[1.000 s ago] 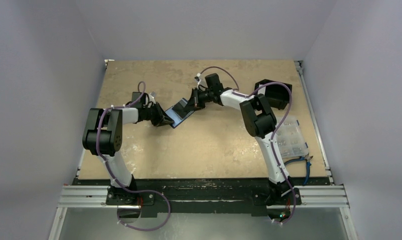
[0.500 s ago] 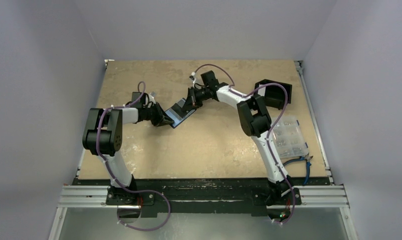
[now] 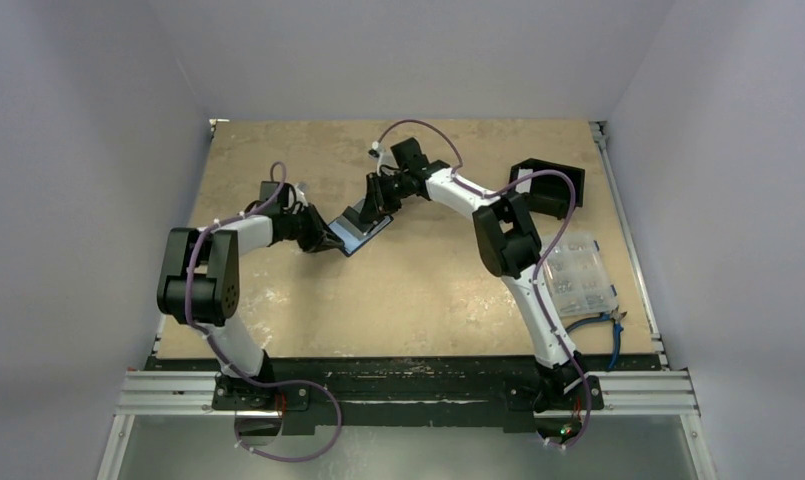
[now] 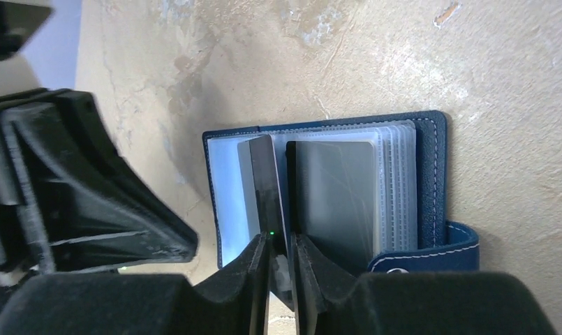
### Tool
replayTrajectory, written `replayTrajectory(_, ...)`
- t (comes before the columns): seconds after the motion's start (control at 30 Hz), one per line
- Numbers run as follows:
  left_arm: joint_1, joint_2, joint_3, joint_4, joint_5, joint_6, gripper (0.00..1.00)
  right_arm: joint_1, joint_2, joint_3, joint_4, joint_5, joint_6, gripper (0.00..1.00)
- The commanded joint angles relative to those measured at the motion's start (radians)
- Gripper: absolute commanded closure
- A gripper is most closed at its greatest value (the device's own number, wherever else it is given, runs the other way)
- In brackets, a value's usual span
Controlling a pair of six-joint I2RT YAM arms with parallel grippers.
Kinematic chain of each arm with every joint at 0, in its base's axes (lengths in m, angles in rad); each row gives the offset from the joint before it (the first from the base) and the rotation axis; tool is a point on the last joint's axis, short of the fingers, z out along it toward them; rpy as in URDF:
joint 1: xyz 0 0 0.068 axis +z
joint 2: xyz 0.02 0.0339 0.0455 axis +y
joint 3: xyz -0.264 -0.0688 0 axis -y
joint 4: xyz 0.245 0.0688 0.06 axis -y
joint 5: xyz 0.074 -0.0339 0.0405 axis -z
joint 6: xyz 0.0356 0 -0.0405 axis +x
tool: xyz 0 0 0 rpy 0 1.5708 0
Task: Put the credit cards into the card holder
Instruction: Insert the credit card into the card holder.
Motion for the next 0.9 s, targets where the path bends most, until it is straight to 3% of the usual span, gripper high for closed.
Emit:
replayTrajectory(0.0, 0.013, -0.105, -0.015, -0.036, -0.057, 0.010, 0.92, -0.006, 0.005, 0.055, -0.105, 0.180, -0.094, 0.73)
replayTrajectory(0.2, 0.024, -0.038, -0.046, 0.013, -0.072, -0.019, 1.00, 0.003, -0.020, 0.075, -0.122, 0.213, -0.118, 0.59)
replayTrajectory(0.47, 0.024, 0.010, -0.109, 0.078, -0.088, -0.045, 1.00, 0.066, 0.006, 0.158, -0.205, 0.327, -0.216, 0.46)
replayTrajectory(0.87, 0.023, 0.040, -0.082, 0.110, -0.080, -0.069, 1.00, 0.181, -0.061, -0.022, -0.134, 0.314, -0.444, 0.38)
